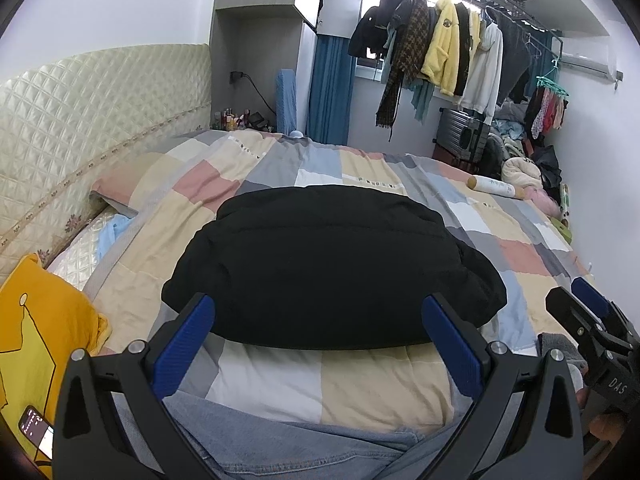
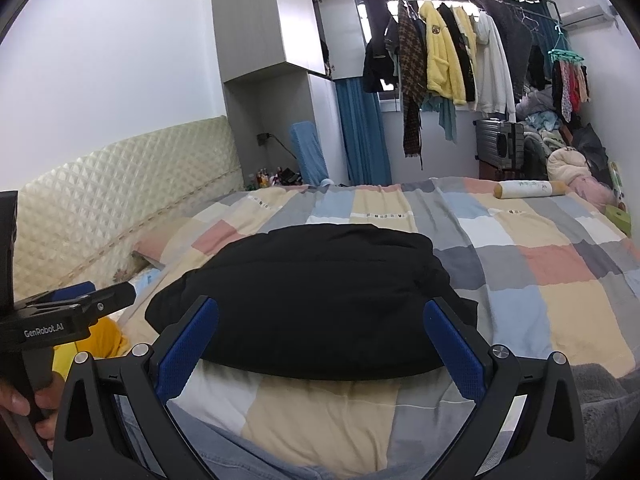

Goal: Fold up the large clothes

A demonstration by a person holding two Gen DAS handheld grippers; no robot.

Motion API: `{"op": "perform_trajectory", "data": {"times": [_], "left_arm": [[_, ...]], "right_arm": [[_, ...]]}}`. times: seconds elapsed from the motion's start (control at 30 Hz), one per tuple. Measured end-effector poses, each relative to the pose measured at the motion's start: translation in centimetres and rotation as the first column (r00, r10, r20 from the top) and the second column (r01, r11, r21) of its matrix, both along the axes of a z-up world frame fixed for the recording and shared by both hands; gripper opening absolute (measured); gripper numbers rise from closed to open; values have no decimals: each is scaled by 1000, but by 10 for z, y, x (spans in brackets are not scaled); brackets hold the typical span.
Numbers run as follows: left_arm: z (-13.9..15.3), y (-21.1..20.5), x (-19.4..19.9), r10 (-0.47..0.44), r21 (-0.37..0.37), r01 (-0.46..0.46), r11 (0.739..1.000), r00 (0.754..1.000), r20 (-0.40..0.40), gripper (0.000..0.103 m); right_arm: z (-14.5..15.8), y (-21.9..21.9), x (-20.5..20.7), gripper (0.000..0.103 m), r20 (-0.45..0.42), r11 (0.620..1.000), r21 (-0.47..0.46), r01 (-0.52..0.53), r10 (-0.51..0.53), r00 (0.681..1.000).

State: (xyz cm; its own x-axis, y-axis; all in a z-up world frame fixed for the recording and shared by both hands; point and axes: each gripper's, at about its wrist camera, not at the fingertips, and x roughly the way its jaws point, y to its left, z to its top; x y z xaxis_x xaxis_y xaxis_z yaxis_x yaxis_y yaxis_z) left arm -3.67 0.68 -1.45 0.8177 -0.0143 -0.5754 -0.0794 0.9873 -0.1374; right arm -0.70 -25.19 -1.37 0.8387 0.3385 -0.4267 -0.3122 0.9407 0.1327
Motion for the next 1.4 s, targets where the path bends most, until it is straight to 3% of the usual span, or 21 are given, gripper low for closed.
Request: {"op": "perform_trajectory", "data": {"times": [0.8, 1.4], "left_arm": [[-2, 1, -1, 15, 40, -15, 999, 1000, -8, 103], [-1, -1, -2, 10, 30, -10, 1000, 1000, -8, 103]], "right_arm": [[-2, 5, -3, 103, 2, 1000, -23, 16, -16, 1000], [-2, 7, -1, 103, 1, 999, -29, 18, -18, 1000]]}}
